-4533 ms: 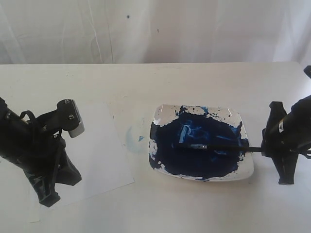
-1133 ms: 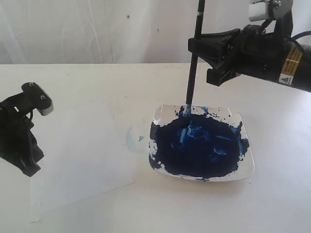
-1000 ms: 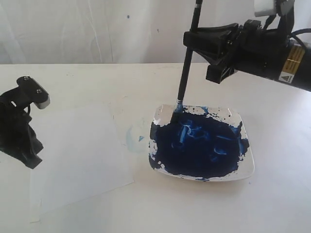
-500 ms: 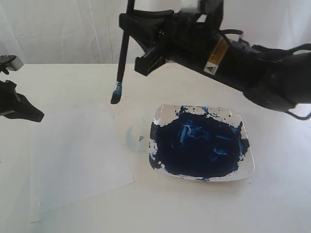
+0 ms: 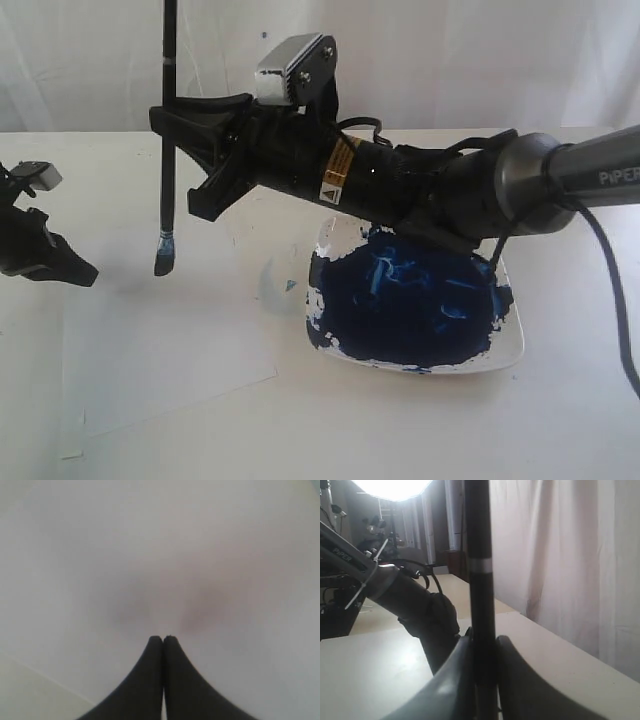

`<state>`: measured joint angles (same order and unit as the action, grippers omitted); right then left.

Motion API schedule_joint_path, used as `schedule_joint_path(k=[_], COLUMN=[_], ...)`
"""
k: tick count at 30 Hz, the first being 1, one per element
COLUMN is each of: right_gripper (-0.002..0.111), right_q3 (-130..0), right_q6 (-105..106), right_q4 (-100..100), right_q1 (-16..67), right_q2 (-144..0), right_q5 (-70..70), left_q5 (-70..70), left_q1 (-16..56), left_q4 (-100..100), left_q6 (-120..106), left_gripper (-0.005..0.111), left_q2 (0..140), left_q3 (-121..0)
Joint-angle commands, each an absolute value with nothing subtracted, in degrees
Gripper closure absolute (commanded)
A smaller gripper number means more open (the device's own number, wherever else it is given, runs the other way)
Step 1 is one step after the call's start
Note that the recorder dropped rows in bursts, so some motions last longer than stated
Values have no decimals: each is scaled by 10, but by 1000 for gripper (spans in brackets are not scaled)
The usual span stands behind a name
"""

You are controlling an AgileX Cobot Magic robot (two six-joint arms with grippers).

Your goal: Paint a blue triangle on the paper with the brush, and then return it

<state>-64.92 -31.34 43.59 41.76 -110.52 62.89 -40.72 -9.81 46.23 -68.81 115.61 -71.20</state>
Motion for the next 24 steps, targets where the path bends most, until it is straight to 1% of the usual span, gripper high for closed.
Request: schedule_joint_path(k=[1, 12, 24], right_gripper=[108, 108, 108], right_q3=[-656, -656, -681], right_q6=[-313, -313, -311], right_q4=[431, 431, 397], right_q1=[428, 448, 466], right_q2=[-1115, -1117, -1159], right_q5=[650, 645, 658], left_q5=[-410, -406, -406], left_q1=[-96, -96, -96], left_q4=[457, 456, 452], left_q6=[-694, -694, -694], left_gripper=[107, 107, 107], left_q2=[1155, 1155, 1175], left_q3=[-714, -714, -714])
